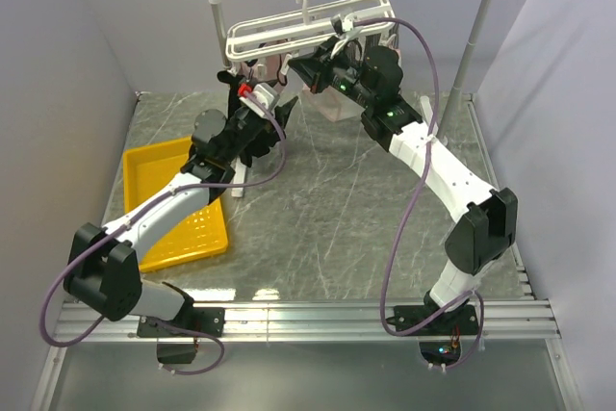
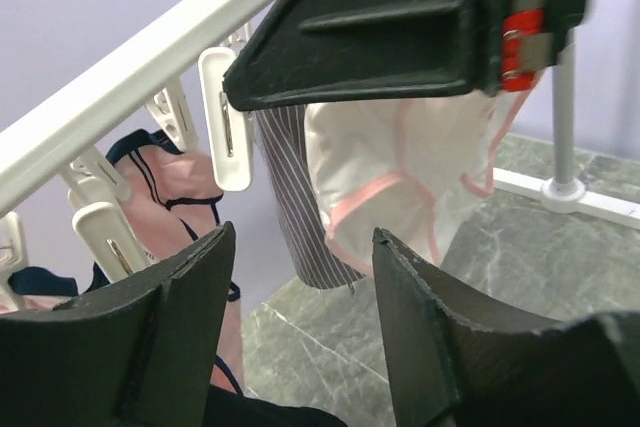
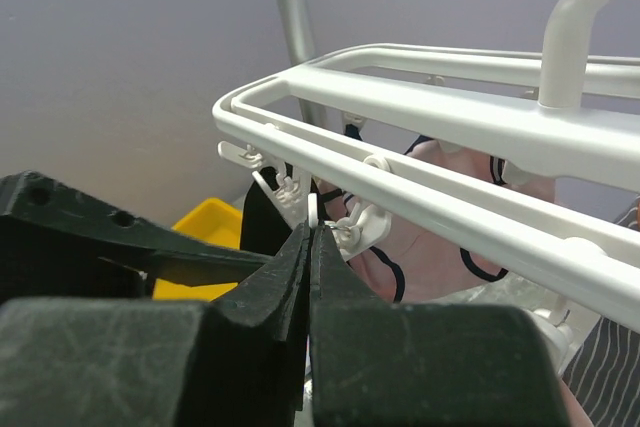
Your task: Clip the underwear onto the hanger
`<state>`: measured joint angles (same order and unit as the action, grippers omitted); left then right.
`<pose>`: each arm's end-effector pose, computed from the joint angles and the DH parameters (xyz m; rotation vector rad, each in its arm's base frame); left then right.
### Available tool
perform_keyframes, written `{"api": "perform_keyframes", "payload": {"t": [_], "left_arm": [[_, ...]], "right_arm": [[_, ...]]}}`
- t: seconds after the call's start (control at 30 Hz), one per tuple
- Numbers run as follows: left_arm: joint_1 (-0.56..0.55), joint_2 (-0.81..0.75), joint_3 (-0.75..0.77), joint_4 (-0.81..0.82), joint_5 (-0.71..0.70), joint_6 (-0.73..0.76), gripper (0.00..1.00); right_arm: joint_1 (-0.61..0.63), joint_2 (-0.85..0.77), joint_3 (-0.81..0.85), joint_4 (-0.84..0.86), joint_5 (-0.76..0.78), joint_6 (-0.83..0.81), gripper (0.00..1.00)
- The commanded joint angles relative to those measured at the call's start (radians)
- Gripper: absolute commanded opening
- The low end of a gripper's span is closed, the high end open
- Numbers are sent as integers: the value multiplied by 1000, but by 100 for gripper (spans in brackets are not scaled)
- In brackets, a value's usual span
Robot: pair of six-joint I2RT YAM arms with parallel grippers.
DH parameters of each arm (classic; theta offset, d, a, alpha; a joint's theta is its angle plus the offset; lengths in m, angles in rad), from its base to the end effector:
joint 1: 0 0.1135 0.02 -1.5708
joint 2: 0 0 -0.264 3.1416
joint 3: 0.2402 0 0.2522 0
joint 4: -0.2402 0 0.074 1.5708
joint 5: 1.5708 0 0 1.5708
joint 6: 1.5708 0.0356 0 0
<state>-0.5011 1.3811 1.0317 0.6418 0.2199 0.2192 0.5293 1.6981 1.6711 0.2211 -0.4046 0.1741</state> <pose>0.2814 -0.1630 0.3766 0.6295 1.1318 -0.3821 0.3423 0.2165 0.4493 -0.5929 1.3207 0.8587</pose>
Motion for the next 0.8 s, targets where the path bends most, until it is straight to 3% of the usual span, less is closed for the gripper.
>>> {"api": "perform_keyframes", "payload": {"t": [0.0,0.6,0.7,0.77], "left_arm": [[4,27,74,67,-22,2,62],[21,131,222,18,-27,-58,49],[21,137,237,6,-25,-67,37],[21,128,235,4,-14,-70,23]], "right_arm": [[-3,-60,1,29,-3,8,0],[-3,-97,-13,9,-65,74,0],[-5,-100,-17,6,-69,77,0],[-6,-106,-20,1,-68,76,0]]}}
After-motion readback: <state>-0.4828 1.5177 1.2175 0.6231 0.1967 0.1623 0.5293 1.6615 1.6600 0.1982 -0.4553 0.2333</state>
